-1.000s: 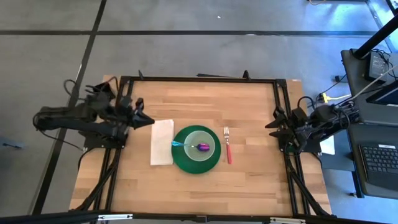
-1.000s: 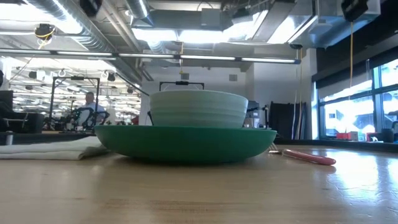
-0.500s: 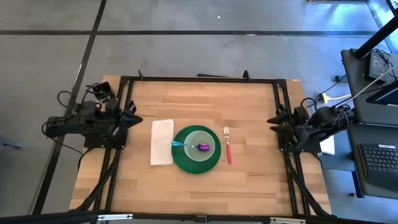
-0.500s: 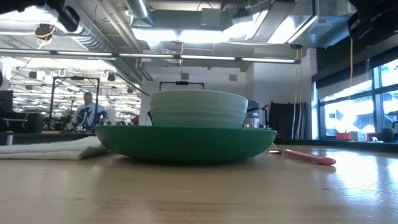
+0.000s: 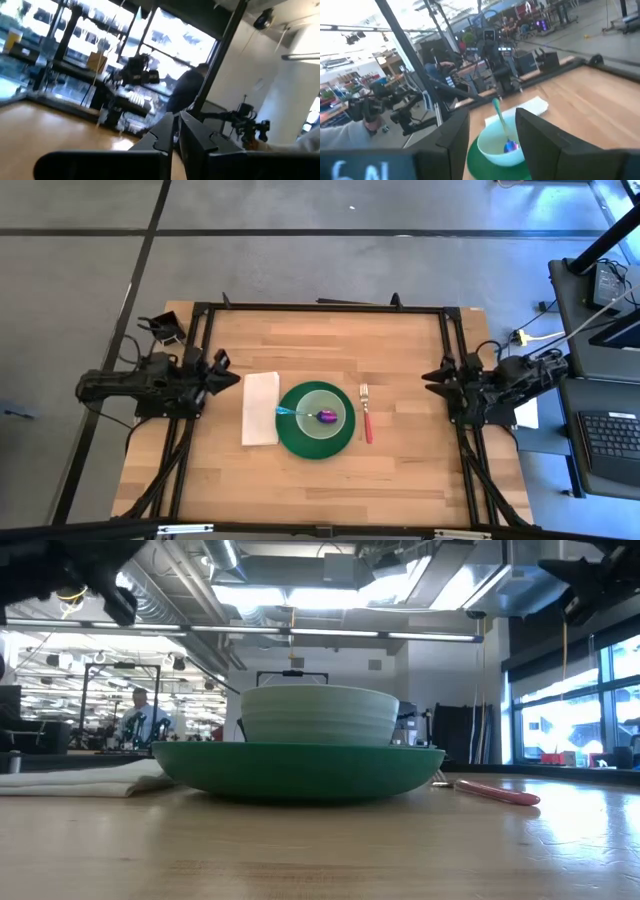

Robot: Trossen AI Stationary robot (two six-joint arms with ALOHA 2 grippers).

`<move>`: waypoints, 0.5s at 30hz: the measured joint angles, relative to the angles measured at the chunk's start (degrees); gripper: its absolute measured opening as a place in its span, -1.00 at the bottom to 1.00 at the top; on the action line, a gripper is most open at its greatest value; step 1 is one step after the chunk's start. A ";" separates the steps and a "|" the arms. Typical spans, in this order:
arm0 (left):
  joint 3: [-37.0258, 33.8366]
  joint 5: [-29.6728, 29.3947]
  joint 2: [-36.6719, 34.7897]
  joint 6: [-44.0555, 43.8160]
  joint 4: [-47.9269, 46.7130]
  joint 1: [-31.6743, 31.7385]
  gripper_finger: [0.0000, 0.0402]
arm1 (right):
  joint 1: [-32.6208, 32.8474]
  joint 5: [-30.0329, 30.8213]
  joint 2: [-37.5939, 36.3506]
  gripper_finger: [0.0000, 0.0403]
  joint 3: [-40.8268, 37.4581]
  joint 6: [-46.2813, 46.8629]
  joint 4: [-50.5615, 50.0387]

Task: Set table place
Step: Return to Home Position

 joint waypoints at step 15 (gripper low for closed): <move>-3.84 -1.49 0.00 -1.08 2.04 0.00 -0.97 | 0.00 0.04 0.00 -0.20 -14.68 9.85 12.59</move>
